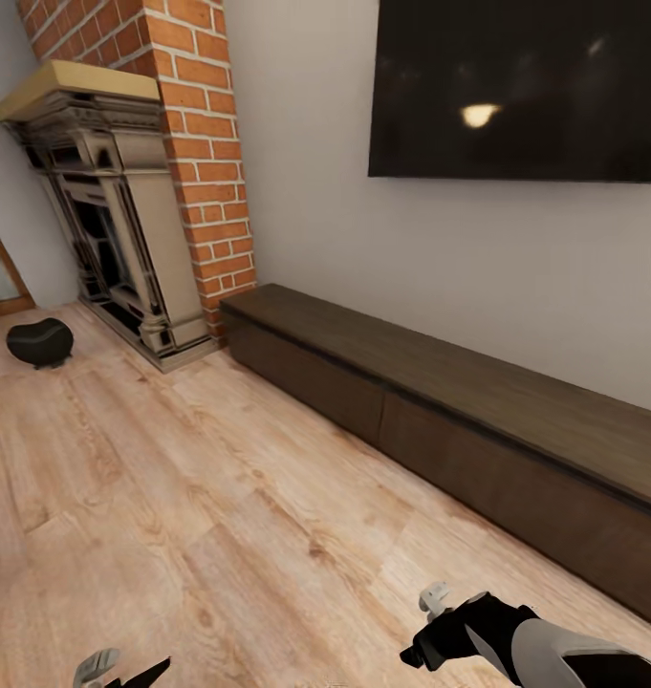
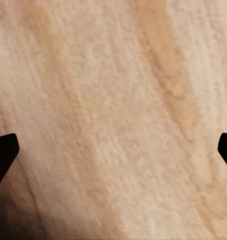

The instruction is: Place each of the two pumpkins and all three candles from the living room inside a cabinet in the living room (use any cabinet), then make sure every cabinet is closed, and position the cauldron so it is next to a table in the living room.

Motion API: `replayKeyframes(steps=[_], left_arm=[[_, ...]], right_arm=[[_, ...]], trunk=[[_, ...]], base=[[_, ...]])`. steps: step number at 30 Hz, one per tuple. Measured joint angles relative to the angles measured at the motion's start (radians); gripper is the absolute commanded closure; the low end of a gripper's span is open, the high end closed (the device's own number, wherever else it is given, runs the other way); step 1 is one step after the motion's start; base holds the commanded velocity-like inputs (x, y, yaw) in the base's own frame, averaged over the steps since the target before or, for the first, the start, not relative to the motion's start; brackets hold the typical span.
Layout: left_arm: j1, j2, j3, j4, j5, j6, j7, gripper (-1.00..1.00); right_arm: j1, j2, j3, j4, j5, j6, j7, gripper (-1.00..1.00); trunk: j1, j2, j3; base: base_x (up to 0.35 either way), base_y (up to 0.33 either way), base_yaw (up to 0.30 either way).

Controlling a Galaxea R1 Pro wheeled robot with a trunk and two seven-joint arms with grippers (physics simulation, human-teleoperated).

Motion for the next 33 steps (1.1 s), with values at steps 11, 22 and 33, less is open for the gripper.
replayKeyframes(steps=[11,22,33], left_arm=[[0.000,0.000,-0.001,0.000,0.000,0.000,0.000,-1.00],[0.000,0.000,0.000,0.000,0.000,0.000,0.000,-1.00],[0.000,0.000,-0.001,0.000,0.001,0.000,0.000,-1.00]], right_arm=[[0.000,0.001,0.000,0.001,0.003,0.000,-0.004,-1.00],[0.000,0.001,0.000,0.002,0.005,-0.002,-0.006,-1.00],[0.000,0.001,0.000,0.002,0.005,-0.002,-0.006,-1.00]], trunk=[[-0.001,0.000,0.000],[-0.001,0.000,0.000],[-0.001,0.000,0.000]], base=[[0.085,0.244,0.291],[0.297,0.158,0.291],[0.320,0.116,0.291]])
